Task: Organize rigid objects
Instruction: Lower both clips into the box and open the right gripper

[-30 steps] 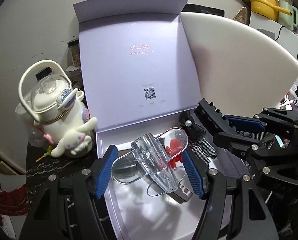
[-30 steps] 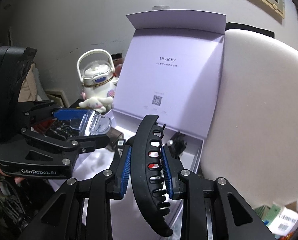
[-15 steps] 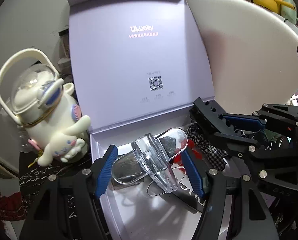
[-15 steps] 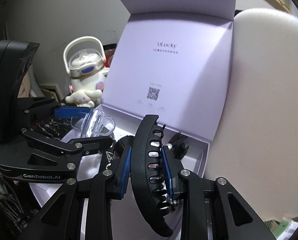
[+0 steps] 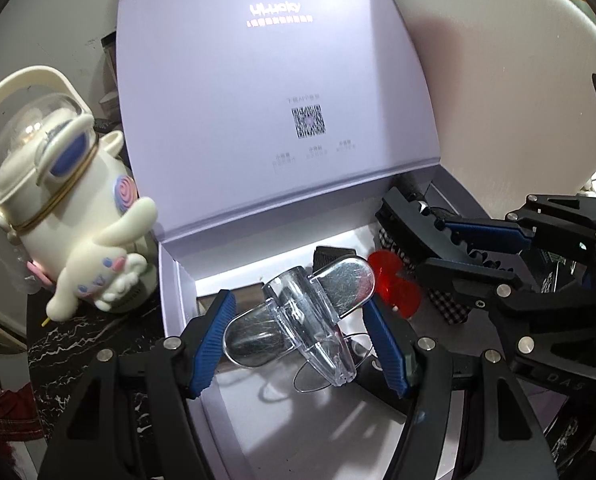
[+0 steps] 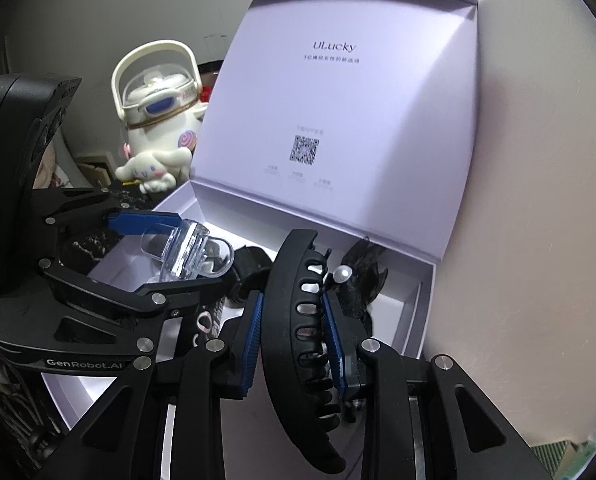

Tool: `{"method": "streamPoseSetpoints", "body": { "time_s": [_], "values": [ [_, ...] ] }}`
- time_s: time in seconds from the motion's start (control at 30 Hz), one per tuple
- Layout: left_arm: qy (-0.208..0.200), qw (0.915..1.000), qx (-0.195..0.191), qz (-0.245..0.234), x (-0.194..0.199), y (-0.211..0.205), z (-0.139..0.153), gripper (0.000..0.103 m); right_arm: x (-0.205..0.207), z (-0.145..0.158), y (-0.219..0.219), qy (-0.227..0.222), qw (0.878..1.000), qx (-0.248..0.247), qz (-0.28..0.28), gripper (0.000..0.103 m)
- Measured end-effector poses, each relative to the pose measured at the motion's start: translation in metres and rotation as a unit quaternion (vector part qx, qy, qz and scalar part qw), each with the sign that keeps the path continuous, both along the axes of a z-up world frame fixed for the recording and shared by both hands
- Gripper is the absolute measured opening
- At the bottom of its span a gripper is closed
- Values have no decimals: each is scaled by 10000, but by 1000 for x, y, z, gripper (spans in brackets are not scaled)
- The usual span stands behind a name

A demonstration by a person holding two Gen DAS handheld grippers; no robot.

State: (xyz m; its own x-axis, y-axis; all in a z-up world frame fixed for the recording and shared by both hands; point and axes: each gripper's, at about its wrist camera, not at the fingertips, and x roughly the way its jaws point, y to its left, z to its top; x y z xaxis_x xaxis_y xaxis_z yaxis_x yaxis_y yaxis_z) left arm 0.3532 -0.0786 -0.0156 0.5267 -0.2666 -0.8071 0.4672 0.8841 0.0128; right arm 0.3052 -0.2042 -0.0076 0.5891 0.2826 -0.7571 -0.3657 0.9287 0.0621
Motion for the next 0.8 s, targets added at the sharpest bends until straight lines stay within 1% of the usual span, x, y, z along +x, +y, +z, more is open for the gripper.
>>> {"method": "streamPoseSetpoints", "body": {
  "time_s": [0.1,0.3,0.5,0.57,0.63,0.8],
  "values": [
    [81,10000,10,-17,-1,-4,-4,66,-3,-2,-1,51,10000,-26,13,29],
    [44,9998,161,-46,-10,-11,-6,66,-4,-10,0,198,9998,-78,19,29],
    [99,9998,146,-66,-29,-12,-9,66,-3,-14,1,308,9995,-76,-7,29],
    [74,9996,244,-82,-32,-15,-12,66,-2,-17,1,383,9992,-66,2,29],
    [6,9990,430,-99,-36,-16,-14,66,0,-21,2,473,9988,-97,13,29],
    [111,9992,376,-75,-38,-18,-16,66,3,-23,3,549,9985,-72,-38,29]
  ]
}}
